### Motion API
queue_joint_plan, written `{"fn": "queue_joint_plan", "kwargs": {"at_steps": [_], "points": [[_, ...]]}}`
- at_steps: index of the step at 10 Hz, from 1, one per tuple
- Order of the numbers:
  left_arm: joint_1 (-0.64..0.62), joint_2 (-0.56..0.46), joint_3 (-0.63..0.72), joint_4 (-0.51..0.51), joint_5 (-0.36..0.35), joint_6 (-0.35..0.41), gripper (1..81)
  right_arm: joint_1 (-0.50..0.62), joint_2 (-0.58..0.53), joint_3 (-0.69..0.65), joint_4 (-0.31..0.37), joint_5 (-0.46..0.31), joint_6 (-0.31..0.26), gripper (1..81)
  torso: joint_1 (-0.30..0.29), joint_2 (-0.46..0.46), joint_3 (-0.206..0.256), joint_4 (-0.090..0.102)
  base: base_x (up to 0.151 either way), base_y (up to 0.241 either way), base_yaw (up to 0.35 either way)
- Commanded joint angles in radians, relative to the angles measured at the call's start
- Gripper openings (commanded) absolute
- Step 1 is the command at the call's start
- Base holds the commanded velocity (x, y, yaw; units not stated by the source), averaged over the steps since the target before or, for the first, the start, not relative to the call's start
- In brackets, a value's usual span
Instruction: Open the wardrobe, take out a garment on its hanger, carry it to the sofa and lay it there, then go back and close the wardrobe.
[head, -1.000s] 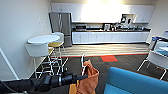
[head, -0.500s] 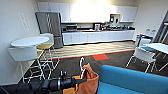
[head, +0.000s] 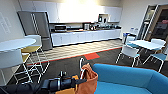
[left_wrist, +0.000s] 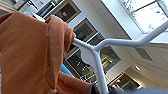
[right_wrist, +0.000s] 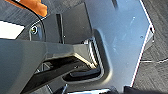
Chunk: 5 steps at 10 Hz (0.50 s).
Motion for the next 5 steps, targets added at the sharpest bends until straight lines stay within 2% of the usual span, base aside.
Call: {"fn": "queue_joint_plan", "kwargs": {"at_steps": [1, 5], "points": [[-0.14, -0.027, 0.065, 0.045, -0.114, 0.024, 1.0, 0.027, 0.008, 0.001, -0.004, -0.046, -0.001, 81.1, 0.0, 0.0, 0.0, 0.0, 0.0, 0.0, -0.285], [-0.112, -0.062, 0.069, 0.057, -0.143, 0.024, 1.0, 0.027, 0.006, 0.001, -0.004, -0.048, -0.003, 81.1, 0.0, 0.0, 0.0, 0.0, 0.0, 0.0, -0.289]]}}
